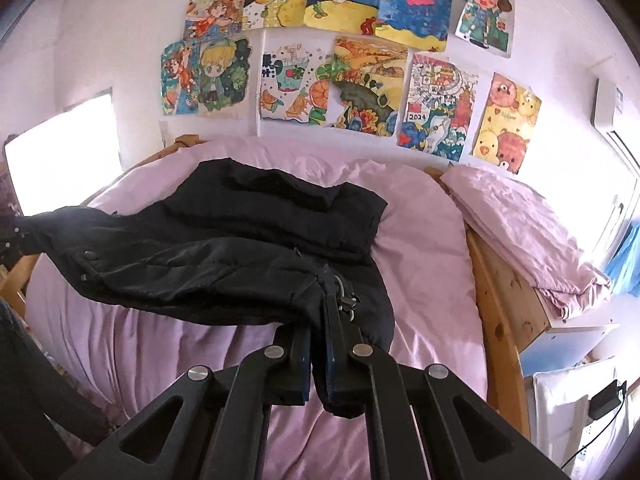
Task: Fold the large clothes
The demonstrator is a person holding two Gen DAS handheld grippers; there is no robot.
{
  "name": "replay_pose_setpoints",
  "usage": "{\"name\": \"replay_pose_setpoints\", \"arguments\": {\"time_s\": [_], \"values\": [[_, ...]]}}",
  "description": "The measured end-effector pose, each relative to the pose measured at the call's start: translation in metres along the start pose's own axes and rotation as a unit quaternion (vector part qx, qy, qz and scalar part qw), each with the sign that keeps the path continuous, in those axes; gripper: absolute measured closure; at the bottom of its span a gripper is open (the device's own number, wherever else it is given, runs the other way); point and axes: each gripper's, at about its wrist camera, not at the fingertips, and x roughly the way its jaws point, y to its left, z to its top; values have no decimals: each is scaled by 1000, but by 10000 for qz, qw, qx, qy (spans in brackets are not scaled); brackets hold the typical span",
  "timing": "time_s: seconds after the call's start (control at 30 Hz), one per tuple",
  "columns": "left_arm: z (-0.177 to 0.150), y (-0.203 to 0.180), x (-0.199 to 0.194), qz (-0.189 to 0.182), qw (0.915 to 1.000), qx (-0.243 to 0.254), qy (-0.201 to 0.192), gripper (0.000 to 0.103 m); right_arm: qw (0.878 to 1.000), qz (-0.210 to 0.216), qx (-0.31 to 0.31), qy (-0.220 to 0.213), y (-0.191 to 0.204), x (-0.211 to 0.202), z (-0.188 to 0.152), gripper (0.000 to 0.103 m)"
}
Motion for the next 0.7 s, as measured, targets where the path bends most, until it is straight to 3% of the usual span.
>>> {"name": "replay_pose_setpoints", "arguments": {"time_s": [0.37, 0.7], "values": [[108, 47, 40, 713, 9943, -468, -635, 100, 9980, -500, 46, -392, -27, 58, 99, 97], [177, 94, 129, 1261, 9883, -566, -643, 100, 9925, -952, 43, -766, -51, 158, 167, 97]]}}
